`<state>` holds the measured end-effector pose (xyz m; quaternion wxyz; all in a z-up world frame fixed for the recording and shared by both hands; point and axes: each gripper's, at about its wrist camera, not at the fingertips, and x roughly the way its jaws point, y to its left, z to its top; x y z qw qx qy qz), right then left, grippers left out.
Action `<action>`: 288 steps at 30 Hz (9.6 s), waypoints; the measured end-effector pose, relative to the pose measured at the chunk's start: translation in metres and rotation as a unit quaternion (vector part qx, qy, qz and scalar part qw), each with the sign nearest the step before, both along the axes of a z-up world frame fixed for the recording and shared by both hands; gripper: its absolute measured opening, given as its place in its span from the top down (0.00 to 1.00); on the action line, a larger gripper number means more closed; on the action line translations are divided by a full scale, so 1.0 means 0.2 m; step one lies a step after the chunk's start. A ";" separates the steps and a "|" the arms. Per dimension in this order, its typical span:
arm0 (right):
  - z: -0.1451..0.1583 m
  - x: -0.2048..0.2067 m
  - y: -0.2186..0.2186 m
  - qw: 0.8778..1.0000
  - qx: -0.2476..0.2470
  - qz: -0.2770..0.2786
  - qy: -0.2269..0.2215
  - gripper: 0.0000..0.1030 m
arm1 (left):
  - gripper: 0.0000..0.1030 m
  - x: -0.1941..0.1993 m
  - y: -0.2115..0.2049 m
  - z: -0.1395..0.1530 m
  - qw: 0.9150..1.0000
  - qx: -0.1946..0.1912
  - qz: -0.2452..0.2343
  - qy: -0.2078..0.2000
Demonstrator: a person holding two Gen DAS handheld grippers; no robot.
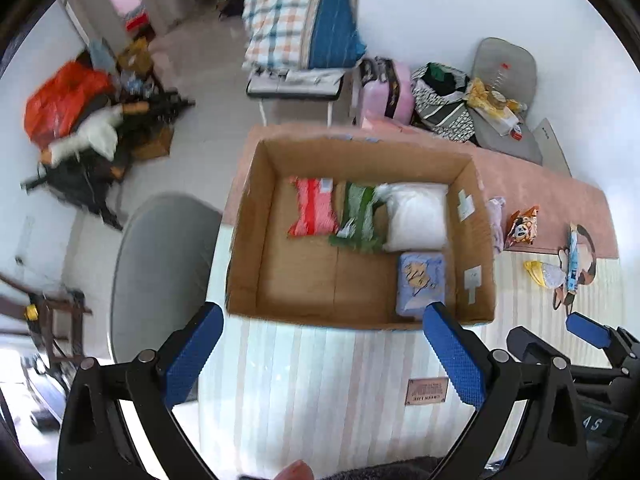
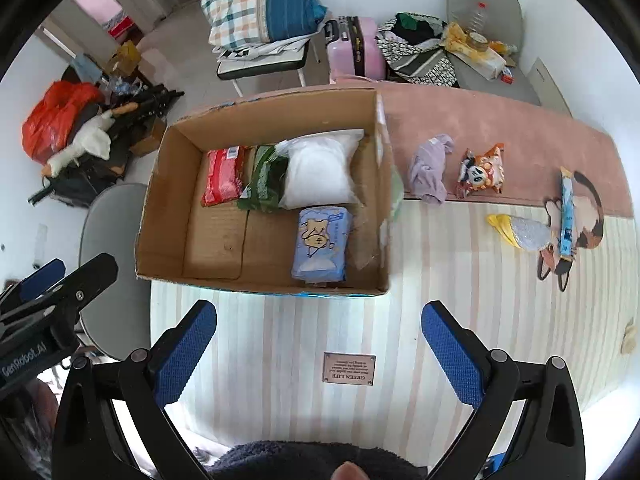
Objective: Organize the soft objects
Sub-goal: 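Grasp the lilac sock with the left tool while the right tool grasps the orange chip bag, then carry the sock and chip bag into the box and release them, then move both tools toward the silver sponge and blue tube, then grasp the silver sponge with the left tool while the right tool grasps the blue tube, then carry the sponge and tube into the box and open both tools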
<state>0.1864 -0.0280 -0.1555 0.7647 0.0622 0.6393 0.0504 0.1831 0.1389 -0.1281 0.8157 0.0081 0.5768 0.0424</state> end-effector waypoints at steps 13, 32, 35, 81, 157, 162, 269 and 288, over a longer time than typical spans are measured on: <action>-0.23 0.10 -1.13 0.966 0.049 -0.245 0.060 0.00 | 0.01 0.55 -1.00 -0.14 0.980 0.076 -0.184 0.018; -1.14 0.80 -1.55 0.877 0.261 -0.349 0.200 0.27 | 0.02 1.29 -1.43 -0.97 0.961 0.068 -0.133 0.232; -1.27 0.86 -1.50 0.864 0.273 -0.363 0.216 0.36 | 0.02 1.32 -1.43 -0.98 0.962 0.073 -0.130 0.229; -0.45 0.72 -1.03 0.993 0.046 -0.071 0.085 0.65 | 0.65 0.86 -0.99 -0.42 0.977 -0.072 -0.121 0.161; 0.04 0.04 -0.21 1.000 -0.004 0.014 0.003 0.00 | 0.01 0.16 -0.28 -0.03 0.999 -0.018 -0.002 0.038; -0.02 0.02 -0.74 0.997 -0.028 -0.064 0.022 0.00 | 0.01 0.33 -0.74 -0.19 0.994 -0.055 -0.046 0.082; -0.06 0.35 -0.56 0.998 0.046 -0.015 0.049 0.87 | 0.70 0.49 -0.45 -0.17 0.993 -0.063 -0.061 0.080; -0.78 0.67 0.05 0.986 -0.065 -0.001 0.151 0.87 | 0.69 0.74 0.36 -1.02 0.963 -0.042 0.013 0.264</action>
